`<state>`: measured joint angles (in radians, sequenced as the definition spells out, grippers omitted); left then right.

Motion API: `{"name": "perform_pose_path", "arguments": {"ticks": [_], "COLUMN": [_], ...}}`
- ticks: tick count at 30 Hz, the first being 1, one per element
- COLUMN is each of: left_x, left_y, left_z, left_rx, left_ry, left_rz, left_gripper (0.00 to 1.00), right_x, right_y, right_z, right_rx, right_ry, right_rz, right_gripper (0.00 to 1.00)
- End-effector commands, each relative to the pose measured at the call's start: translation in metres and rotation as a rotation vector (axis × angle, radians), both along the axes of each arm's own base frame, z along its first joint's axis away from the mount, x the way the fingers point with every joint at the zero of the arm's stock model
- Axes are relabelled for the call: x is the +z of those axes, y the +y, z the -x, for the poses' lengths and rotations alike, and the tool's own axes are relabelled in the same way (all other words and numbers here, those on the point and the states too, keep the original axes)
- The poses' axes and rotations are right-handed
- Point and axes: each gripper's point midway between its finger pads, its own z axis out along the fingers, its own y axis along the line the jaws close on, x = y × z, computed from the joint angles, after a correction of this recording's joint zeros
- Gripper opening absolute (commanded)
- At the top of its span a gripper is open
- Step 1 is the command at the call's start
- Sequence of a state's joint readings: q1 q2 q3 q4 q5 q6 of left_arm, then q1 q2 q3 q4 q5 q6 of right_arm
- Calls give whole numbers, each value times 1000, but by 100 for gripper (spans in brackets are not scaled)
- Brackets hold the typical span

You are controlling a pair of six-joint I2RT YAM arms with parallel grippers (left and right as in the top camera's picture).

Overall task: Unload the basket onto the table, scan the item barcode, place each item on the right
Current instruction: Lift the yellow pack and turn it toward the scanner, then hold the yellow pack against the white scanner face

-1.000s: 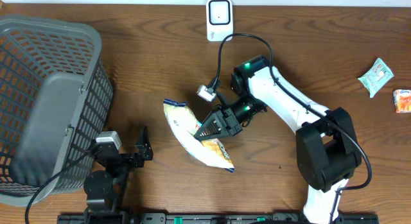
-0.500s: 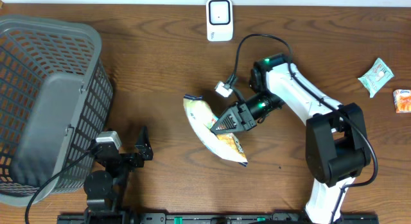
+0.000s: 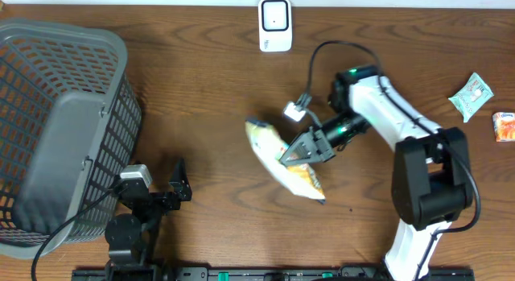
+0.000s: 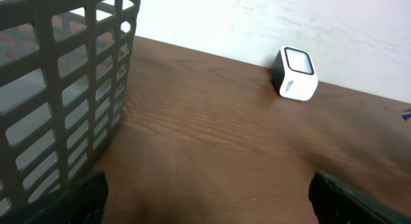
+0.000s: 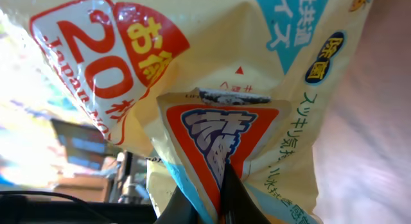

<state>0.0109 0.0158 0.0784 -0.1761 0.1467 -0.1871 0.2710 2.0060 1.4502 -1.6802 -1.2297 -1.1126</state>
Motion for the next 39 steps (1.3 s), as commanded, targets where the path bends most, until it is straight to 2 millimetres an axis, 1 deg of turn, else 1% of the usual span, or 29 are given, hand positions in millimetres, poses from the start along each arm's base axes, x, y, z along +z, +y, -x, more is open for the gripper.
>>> {"name": "perform_pose_path", "arguments": {"ticks": [1,2,3,4,5,8,10,12,13,15,18,21,26,27,31,33,39], "left_x": [-12,-12,-12,-12,-12,-12,-12,-12,-12,-12,-12,-12,-12,-12,-12,-12,-12], "left_y": [-1,-1,-1,-1,-1,-1,-1,-1,-1,-1,-1,-1,-1,-1,-1,-1,-1], "left_z": [1,1,1,1,1,1,1,1,1,1,1,1,1,1,1,1,1], "left_rx": [0,0,0,0,0,0,0,0,0,0,0,0,0,0,0,0,0], "left_ry": [35,36,36,36,35,36,36,36,36,36,36,36,35,35,36,35,36], "left_rz": [9,9,9,9,9,9,9,9,9,9,9,9,9,9,9,9,9], "left_gripper": [100,100,100,100,100,100,100,100,100,100,100,100,100,100,100,100,100], "right_x": [4,-1,-12,-22,-39,-63,-70,-70,-66,-59,-50,-48,-44,-49,-61,-66,-64], "right_y": [-23,-30,-37,-42,-52,-71,-83,-90,-86,-76,-71,-63,-47,-46,-43,-41,-38], "right_z": [-45,-61,-80,-94,-115,-158,-184,-206,-218,-231,-257,-282,-338,-350,-375,-383,-389], "right_rx": [-116,-158,-210,-252,-330,-484,-588,-683,-721,-746,-846,-894,-958,-970,-987,-994,-1017], "right_ry": [-81,-91,-94,-94,-97,-198,-288,-375,-441,-525,-637,-718,-785,-794,-822,-826,-836], "right_rz": [28,79,165,246,388,653,800,905,932,938,981,1007,989,1003,1024,1019,998], "right_gripper": [2,2,1,2,2,1,1,1,1,1,1,1,1,1,1,1,1]}}
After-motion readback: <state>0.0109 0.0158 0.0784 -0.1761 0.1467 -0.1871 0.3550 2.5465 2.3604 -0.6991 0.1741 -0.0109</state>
